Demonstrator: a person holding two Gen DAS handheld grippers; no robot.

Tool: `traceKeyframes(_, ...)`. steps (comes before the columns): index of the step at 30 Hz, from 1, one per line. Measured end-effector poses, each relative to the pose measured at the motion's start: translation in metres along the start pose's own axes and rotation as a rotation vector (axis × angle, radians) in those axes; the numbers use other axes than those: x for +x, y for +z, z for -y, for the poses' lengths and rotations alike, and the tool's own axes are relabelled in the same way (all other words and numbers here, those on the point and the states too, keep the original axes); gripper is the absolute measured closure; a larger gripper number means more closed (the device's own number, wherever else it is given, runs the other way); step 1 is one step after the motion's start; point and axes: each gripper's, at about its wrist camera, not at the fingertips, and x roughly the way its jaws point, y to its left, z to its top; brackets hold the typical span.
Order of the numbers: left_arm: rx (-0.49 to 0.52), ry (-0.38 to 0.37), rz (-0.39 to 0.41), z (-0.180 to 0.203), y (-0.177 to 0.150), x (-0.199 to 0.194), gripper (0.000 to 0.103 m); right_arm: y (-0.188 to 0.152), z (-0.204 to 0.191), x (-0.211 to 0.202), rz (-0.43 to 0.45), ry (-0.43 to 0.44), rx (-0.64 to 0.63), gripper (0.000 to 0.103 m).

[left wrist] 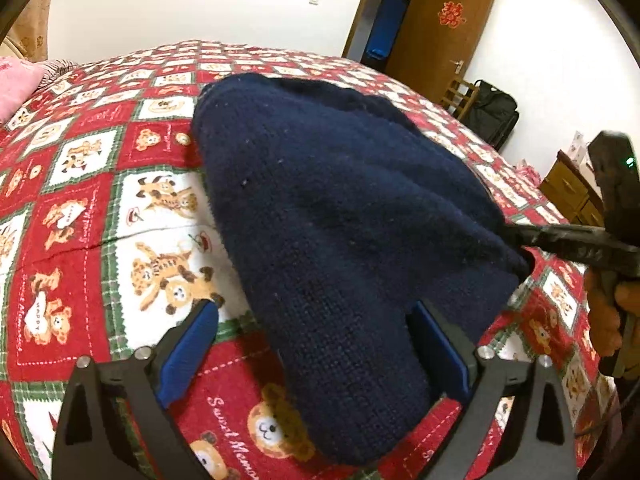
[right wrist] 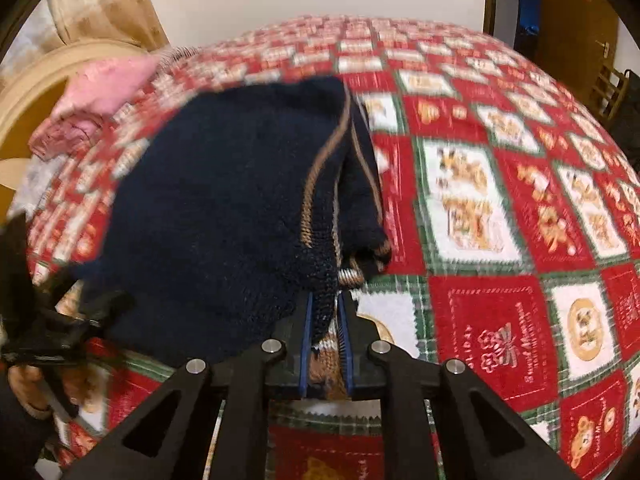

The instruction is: Fold small clothes

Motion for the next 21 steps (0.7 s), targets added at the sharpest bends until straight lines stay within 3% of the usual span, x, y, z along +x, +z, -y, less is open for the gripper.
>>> traceKeyframes(4, 0.002, 0.021, -0.003, 0.000, 0.001, 0.001, 0.000, 0.003, -0.003, -0.013, 0.026, -0.040, 0.007, 0.090)
traceKeyframes(7, 0.007, 0.032, -0.021, 0.002, -0.001, 0.004, 0.000, 0.008, -0.019, -0.040, 0.141, -0.084, -0.022, 0.086)
traceKeyframes(10, 0.014, 0.028, -0.024, 0.003, -0.001, 0.005, 0.000, 0.017, -0.043, -0.057, 0.236, -0.023, -0.071, 0.083)
traceKeyframes(13, 0.009, 0.024, -0.024, 0.003, -0.002, 0.004, 0.000, 0.021, -0.071, -0.042, 0.201, 0.061, -0.165, 0.073)
traceKeyframes(18, -0.003, 0.025, -0.017, 0.002, -0.004, 0.001, 0.000, 0.005, -0.048, 0.012, 0.035, 0.020, -0.107, 0.074)
traceKeyframes(21, -0.009, 0.019, -0.018, 0.000, -0.006, -0.001, 0.000, -0.004, -0.036, 0.010, 0.077, 0.077, -0.114, 0.075)
